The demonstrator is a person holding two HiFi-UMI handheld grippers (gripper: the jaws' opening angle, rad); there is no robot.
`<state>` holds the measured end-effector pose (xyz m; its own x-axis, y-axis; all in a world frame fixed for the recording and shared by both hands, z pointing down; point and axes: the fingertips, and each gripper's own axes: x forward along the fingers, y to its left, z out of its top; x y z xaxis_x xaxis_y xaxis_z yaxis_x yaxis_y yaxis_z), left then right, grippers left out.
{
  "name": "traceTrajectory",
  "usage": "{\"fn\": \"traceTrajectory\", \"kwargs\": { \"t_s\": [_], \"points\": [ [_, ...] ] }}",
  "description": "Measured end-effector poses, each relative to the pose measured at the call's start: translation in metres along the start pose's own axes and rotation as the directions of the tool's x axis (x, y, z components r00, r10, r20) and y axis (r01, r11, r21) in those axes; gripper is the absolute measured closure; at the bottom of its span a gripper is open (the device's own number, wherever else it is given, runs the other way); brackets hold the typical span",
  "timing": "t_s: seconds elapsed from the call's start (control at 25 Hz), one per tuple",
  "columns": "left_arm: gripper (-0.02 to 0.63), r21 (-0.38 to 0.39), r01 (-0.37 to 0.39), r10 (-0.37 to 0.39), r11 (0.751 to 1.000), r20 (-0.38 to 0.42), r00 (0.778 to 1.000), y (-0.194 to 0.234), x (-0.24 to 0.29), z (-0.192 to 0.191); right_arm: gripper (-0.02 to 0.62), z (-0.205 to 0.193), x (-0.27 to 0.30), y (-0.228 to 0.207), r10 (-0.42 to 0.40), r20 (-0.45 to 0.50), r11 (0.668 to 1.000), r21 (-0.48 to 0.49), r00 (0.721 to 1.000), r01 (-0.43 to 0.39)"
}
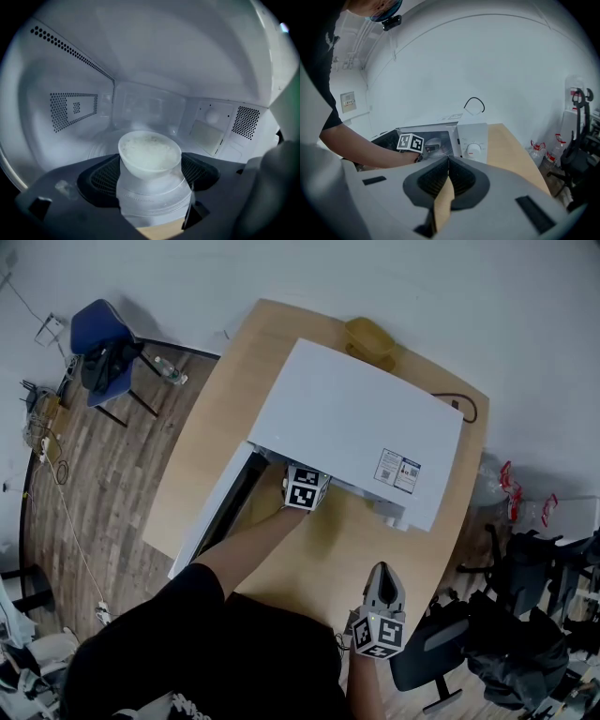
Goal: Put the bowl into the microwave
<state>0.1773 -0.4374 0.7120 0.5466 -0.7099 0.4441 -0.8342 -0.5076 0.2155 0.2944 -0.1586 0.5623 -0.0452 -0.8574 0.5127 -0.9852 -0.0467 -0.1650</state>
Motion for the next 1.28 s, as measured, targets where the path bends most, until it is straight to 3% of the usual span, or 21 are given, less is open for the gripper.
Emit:
{"fn": "traceTrajectory", "kwargs": {
  "t_s": [0.2,0.4,0.56,0.68,0.84,1.04,1.16,1.28],
  "points": [
    [0.225,-0.002,0.025,-0.025,1.000,0.003,1.000,-0.002,-0.009,0.001,0.534,0.002,-0.005,0.002,-0.006,0.012,1.000,-0.001,1.000,0.006],
    [0.225,0.077,0.058,-0.061,0.995,0.035,0.998,-0.005,-0.044,0.009,0.534,0.004,-0.020,0.018,0.008,0.037,1.000,-0.026,0.999,-0.007],
    [0.225,0.000,0.078,-0.078,0.997,0.055,0.995,-0.005,-0.090,0.009,0.534,0.010,-0.037,0.028,-0.002,0.077,0.999,-0.051,0.997,0.006],
    [0.225,0.017,0.156,-0.157,0.988,0.073,0.985,-0.023,-0.135,0.008,0.534,0.011,-0.054,0.038,-0.016,0.109,0.998,-0.058,0.994,0.022],
    [0.225,0.077,0.265,-0.273,0.961,0.133,0.953,-0.053,-0.207,0.014,0.534,0.007,-0.079,0.058,-0.024,0.141,0.997,-0.071,0.990,0.034],
    [0.227,-0.002,0.371,-0.365,0.929,0.178,0.914,-0.077,-0.300,0.009,0.534,-0.011,-0.115,0.084,-0.036,0.146,0.994,-0.095,0.989,0.050],
    [0.227,-0.095,0.500,-0.475,0.861,0.199,0.857,-0.094,-0.349,0.000,0.534,-0.013,-0.142,0.094,-0.082,0.203,0.994,-0.059,0.976,0.096],
    [0.229,-0.110,0.576,-0.548,0.810,0.212,0.809,-0.109,-0.391,-0.007,0.534,-0.007,-0.172,0.105,-0.112,0.272,0.992,-0.020,0.956,0.122]
  ]
}}
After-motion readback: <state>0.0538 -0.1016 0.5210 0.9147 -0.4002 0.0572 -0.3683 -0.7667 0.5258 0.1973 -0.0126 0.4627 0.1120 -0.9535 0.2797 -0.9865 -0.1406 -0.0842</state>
